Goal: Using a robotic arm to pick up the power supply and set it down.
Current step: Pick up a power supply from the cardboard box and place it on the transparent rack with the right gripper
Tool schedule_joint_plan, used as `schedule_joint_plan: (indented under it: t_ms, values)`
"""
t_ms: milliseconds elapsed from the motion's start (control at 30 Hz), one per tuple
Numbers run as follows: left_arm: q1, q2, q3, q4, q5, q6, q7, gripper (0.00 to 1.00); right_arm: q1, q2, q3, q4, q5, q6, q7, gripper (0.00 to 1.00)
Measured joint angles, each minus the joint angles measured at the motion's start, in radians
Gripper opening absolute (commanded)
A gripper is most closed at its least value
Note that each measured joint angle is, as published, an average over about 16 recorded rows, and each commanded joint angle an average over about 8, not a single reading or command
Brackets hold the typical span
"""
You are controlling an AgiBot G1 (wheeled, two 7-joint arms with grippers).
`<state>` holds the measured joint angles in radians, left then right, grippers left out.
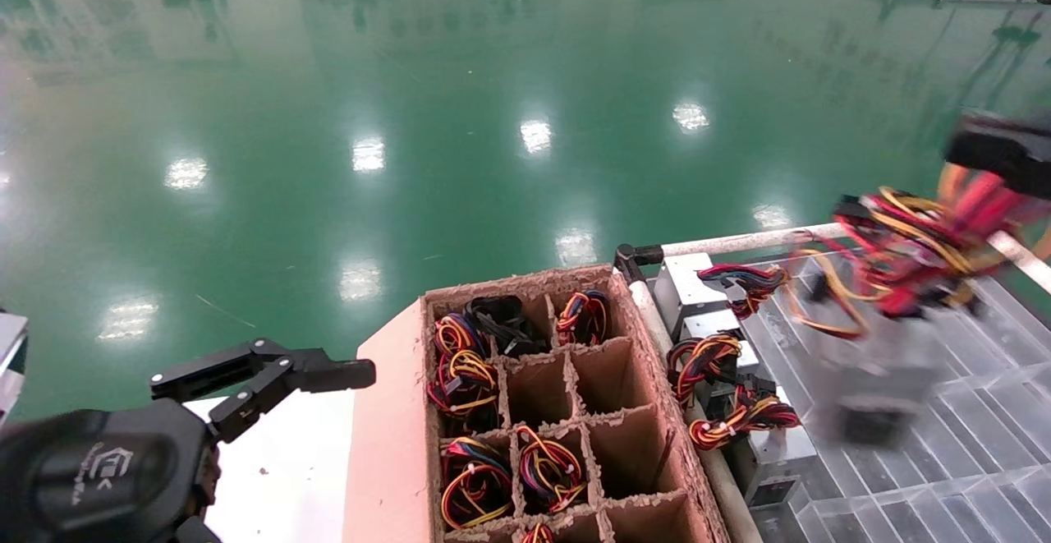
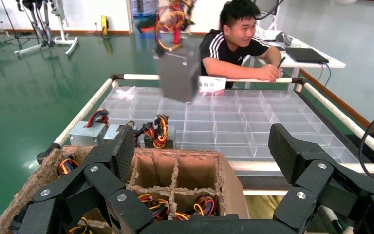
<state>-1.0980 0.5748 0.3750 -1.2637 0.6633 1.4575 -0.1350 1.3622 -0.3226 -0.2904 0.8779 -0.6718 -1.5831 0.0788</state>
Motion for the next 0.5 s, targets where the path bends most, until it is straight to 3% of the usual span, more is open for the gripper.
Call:
schedule_joint_plan:
  t_ms: [267, 500]
  values:
    - [0.000, 0.000, 0.000, 0.000, 0.000, 0.000, 0.000, 1.00, -0.135, 0.104, -0.041, -0.006, 0.077, -0.006, -0.044, 0.00]
    - [0.000, 0.000, 0.000, 0.000, 0.000, 0.000, 0.000, 1.00, -0.217, 0.136, -0.095, 0.001, 0.113, -0.003, -0.077, 0.00]
